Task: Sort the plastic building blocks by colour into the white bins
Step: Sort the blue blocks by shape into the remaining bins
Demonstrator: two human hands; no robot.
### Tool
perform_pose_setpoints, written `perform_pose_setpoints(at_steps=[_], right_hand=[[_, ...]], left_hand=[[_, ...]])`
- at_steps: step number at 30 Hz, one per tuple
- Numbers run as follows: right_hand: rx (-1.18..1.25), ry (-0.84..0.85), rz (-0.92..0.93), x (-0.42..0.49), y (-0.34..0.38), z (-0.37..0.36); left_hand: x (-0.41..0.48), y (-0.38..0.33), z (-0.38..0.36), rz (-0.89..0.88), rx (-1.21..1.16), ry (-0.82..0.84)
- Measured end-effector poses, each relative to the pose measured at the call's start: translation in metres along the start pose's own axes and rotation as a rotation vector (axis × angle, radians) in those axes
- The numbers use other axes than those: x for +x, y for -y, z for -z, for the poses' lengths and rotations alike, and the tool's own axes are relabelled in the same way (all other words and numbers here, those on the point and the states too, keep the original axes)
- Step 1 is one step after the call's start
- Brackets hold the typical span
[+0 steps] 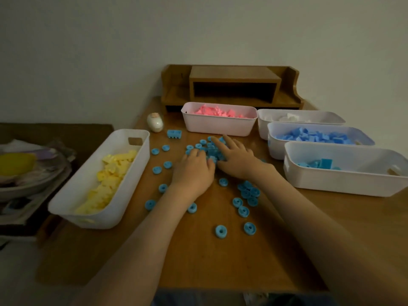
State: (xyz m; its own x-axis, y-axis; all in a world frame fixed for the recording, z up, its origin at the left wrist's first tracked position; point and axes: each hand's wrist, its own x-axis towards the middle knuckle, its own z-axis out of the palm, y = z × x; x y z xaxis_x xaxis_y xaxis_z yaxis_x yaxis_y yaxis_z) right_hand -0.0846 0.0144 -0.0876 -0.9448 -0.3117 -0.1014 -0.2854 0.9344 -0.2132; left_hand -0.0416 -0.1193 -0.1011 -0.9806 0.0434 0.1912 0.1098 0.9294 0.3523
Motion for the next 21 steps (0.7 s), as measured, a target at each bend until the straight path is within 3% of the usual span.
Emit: perform_pose_setpoints(at_steps=[2,6,11,17,21], right_hand=[[-0.048,0.019,0.008,0.007,0.0,-0.008],[-0.066,-0.189,0.094,0.003,-0.001,-0.014],[-0.098,-0.275,0.139,-0.009,0.004,-0.018],[-0.052,-0.232,0.017,-0.019,0.006,-0.015],[-0.057,-0.193,0.006,-0.023,0.006,-0.012]], left_hand=[[0.0,0.001,0.001,0.025,-0.011,0.003],[0.0,0.003,0.002,-0.016,0.025,0.052],[-0.002,0.003,0.005,-0.041,0.006,0.099],[-0.007,-0.001,0.012,-0.009,-0.043,0.175],[-0.009,-0.005,0.011,-0.036,0.056,0.182]])
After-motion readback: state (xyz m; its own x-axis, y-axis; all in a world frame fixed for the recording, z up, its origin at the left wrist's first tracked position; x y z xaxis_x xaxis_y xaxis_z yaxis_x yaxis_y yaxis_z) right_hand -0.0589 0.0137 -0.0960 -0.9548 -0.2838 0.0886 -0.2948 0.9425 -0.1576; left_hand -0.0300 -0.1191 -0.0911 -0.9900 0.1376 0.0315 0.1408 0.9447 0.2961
